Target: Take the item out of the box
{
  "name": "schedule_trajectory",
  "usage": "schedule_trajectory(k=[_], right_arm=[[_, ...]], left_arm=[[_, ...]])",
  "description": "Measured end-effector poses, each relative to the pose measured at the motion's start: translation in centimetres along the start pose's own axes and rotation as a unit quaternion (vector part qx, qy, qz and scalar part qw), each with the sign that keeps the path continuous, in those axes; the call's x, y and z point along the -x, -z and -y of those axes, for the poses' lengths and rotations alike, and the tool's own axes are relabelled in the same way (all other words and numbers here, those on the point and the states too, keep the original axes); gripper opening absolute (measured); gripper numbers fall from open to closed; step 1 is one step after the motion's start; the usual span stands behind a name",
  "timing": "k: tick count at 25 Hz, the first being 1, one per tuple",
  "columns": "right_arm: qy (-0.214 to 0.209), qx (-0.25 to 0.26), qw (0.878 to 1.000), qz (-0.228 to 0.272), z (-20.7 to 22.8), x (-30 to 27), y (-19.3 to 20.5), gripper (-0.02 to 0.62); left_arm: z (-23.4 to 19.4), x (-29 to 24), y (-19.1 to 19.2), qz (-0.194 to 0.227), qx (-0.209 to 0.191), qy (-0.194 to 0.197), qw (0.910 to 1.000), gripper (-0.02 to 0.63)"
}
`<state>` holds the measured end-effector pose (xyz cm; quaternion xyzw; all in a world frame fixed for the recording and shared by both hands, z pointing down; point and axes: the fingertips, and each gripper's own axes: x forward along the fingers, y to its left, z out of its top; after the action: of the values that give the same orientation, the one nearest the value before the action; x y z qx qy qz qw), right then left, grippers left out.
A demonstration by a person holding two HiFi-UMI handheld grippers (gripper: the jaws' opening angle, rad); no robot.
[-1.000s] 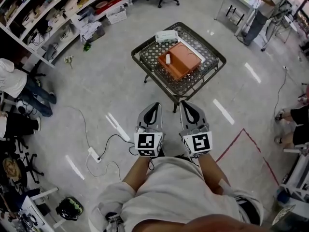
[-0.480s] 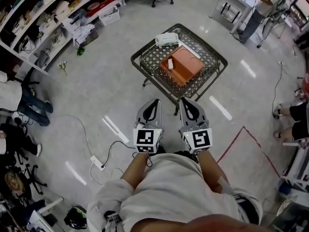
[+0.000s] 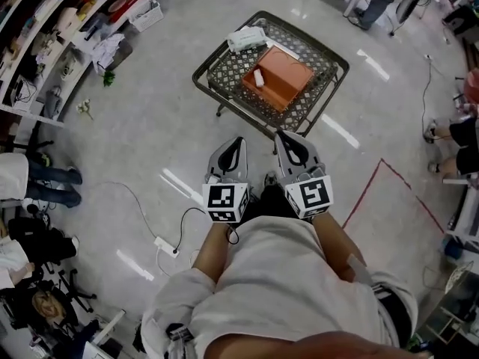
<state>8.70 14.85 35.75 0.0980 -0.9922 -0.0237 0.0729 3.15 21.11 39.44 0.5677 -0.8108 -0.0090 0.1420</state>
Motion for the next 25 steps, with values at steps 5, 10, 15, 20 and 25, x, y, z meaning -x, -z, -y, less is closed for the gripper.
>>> schedule_trajectory(k=[5,10,15,20,25], right_arm=[[0.011,-0.007,1.000,-0.015,2.1,-2.4,1.8,0.005],[0.017,-0.026,0.999,-0.030,4.2,-5.9,2.3,0.005],[0.018,-0.038,0.998,-0.051,7.6,-9.9,3.4,0.005],[0.038,-0.057,0.995,-0.077,12.2,-13.2,5.6,0.005],[0.052,-0.077,0.989,-0.118,16.0,-15.0,9.4,0.005]], left_arm=[[0.0,-3.2,1.0,-0.019,-0.005,0.027,0.9995,0.012],[-1.3,-6.6,0.9,-0.044,-0.001,0.049,0.9978,0.012],[-3.4,-12.1,0.7,-0.071,-0.005,0.059,0.9957,0.012],[-4.2,-17.6,1.0,-0.109,-0.018,0.088,0.9900,0.012],[-3.7,-22.0,1.9,-0.146,-0.019,0.120,0.9817,0.012]])
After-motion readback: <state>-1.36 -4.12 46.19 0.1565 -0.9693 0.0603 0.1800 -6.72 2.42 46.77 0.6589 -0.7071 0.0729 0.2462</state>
